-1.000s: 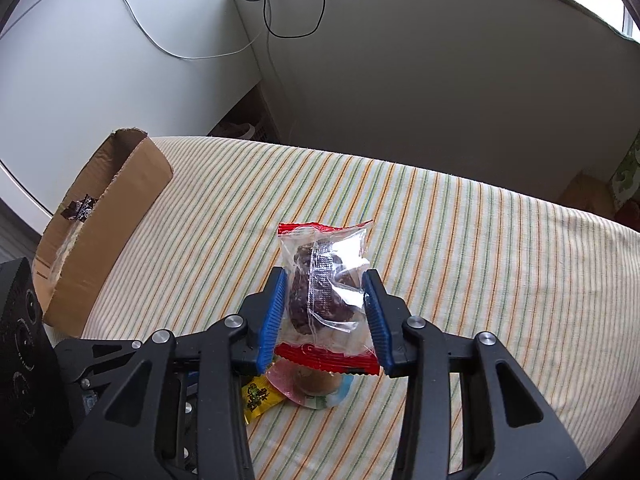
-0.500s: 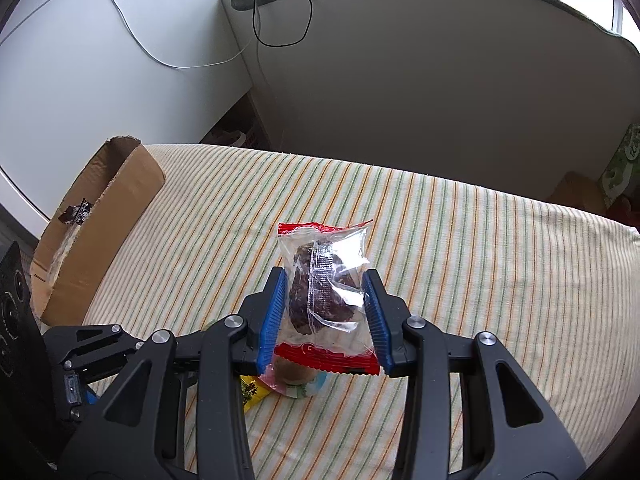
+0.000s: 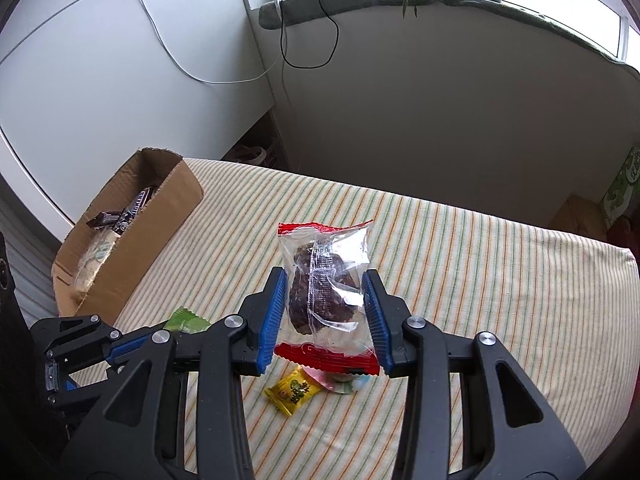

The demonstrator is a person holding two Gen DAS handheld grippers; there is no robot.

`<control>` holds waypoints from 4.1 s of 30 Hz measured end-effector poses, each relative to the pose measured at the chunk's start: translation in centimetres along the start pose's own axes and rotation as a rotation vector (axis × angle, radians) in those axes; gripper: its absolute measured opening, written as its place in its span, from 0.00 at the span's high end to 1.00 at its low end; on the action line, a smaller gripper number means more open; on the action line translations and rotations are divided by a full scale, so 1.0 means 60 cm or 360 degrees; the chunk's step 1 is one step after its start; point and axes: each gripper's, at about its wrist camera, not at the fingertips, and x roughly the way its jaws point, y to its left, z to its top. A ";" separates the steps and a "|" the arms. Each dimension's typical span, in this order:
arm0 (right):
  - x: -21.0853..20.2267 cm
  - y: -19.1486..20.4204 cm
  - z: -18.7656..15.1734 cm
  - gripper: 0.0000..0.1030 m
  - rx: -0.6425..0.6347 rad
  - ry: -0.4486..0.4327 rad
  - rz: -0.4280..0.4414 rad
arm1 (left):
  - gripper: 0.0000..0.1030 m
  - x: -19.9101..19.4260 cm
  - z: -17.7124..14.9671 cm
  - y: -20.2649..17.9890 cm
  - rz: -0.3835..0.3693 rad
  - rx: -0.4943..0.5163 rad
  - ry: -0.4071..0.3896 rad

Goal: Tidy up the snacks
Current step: 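Carry the green candy and clear bag over the box and lower them, then open both grippers to drop the candy and bag into the box, then move both tools back to the yellow candy and round chocolate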

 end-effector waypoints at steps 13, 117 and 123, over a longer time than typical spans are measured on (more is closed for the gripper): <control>-0.002 0.112 0.031 0.60 -0.0115 -0.0045 0.0076 | 0.96 -0.067 -0.002 0.053 0.0087 -0.0075 -0.0126; -0.038 -0.005 -0.044 0.23 -0.0074 -0.0033 0.0018 | 0.72 -0.095 -0.026 0.087 0.0072 -0.0189 -0.0122; -0.020 -0.045 -0.067 0.31 -0.0052 0.0017 0.0030 | 0.72 -0.060 -0.030 0.024 -0.0053 -0.0090 -0.0036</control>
